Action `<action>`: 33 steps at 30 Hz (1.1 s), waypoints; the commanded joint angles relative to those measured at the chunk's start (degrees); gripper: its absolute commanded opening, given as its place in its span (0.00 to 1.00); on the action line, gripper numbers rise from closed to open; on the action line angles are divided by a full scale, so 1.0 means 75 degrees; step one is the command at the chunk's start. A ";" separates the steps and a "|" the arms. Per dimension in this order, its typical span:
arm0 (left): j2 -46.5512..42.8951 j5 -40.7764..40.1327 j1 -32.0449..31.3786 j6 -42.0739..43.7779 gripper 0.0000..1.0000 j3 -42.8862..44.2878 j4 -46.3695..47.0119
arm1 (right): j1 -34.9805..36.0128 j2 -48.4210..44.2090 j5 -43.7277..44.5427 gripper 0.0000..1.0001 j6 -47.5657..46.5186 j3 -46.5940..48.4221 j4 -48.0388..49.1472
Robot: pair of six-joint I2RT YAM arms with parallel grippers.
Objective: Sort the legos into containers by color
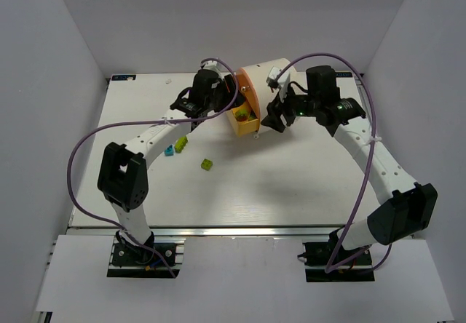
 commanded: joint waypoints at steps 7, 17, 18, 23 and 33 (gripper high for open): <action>-0.1228 0.0259 0.0369 0.0011 0.51 0.0034 0.0167 | 0.0199 -0.0102 -0.3665 0.71 -0.4802 -0.0892 -0.1086; -0.4812 -0.1579 0.1201 -0.0059 0.23 -0.3609 -0.1625 | 0.1803 0.1492 -0.2274 0.72 -0.5684 -0.0540 -0.1090; -0.5117 -0.1721 0.1294 -0.0106 0.32 -0.3890 -0.1812 | 0.2026 0.1550 -0.2099 0.74 -0.5673 -0.0587 -0.0972; -0.7294 -0.2296 0.1366 -0.0749 0.63 -0.5587 -0.3031 | 0.2964 0.2288 -0.0587 0.79 -0.5368 -0.0483 -0.0315; -1.0554 -0.2343 0.1366 -0.2637 0.68 -0.7313 -0.4613 | 0.3622 0.4607 0.1299 0.80 -0.5250 0.1157 -0.0268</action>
